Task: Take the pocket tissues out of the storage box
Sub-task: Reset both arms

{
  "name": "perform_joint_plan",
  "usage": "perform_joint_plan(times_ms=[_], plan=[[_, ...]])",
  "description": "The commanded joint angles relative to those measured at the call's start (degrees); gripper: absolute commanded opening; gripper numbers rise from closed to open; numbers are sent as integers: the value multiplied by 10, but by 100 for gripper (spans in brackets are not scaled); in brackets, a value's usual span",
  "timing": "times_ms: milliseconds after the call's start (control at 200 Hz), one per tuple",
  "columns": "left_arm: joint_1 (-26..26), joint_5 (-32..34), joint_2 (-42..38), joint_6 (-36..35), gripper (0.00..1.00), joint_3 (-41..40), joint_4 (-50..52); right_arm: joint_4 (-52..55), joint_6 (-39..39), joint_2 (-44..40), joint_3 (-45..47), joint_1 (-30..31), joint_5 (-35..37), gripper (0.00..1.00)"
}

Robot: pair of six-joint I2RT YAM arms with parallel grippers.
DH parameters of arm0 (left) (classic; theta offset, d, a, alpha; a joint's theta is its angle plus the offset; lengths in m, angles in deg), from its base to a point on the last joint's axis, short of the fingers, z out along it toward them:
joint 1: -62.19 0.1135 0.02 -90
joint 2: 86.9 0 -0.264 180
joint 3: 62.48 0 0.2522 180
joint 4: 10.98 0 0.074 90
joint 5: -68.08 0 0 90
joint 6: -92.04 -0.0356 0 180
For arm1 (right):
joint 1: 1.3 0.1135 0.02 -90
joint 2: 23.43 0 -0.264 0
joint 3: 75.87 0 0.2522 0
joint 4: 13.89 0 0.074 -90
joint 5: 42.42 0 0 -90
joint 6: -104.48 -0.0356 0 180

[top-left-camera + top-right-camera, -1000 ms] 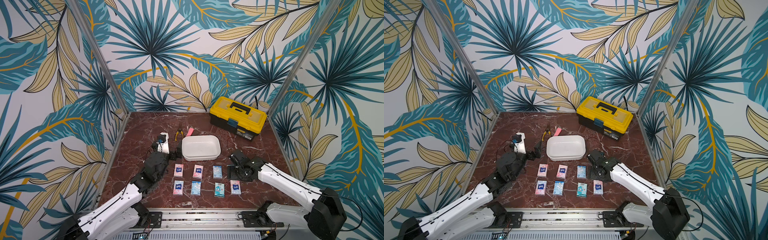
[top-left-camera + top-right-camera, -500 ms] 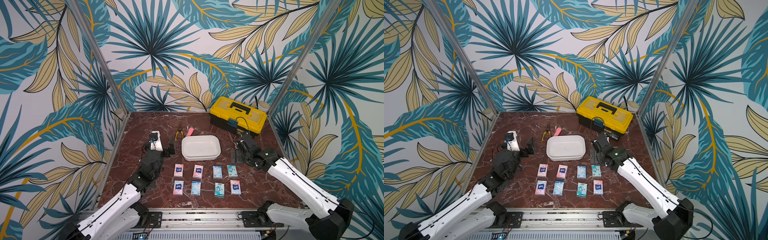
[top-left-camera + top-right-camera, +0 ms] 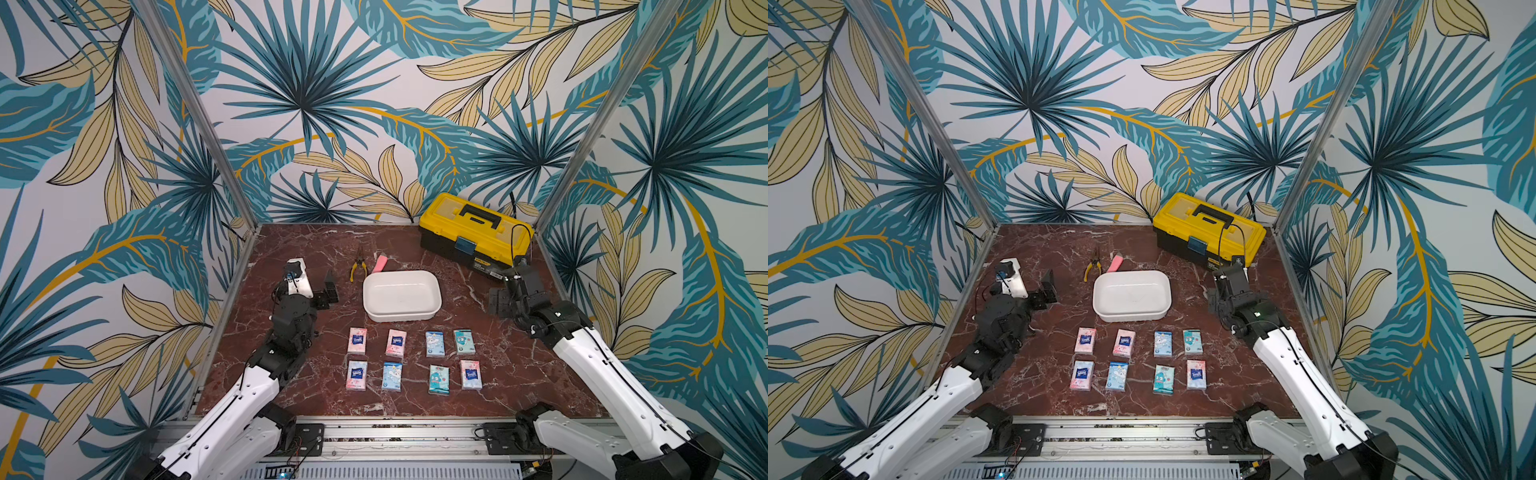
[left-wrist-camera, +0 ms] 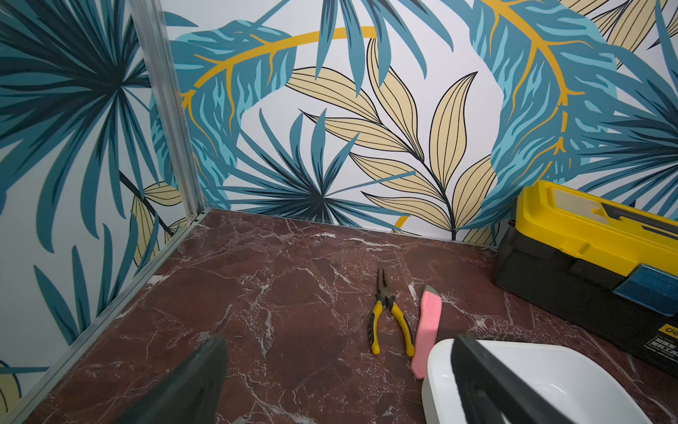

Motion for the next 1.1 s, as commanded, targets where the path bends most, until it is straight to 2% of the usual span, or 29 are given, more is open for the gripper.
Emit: perform_joint_plan(times_ms=[0,165,365,556,811,931,1096], plan=[[8,-10,-7,6,100,-7,7,-82,36,-6,36,-29,10,99],[12,-13,-14,11,100,-14,17,-163,42,-7,87,-82,-17,99],[15,-12,-31,15,100,-19,49,-331,59,-1,178,-122,-53,99],[16,-3,-45,18,100,-23,75,-539,81,31,262,-127,-85,99],[19,3,-54,18,100,-25,100,-751,109,110,325,-128,-131,99],[19,5,-57,19,100,-26,112,-834,114,147,341,-129,-144,99],[20,14,-64,20,100,-26,129,-889,128,179,359,-131,-192,99]])
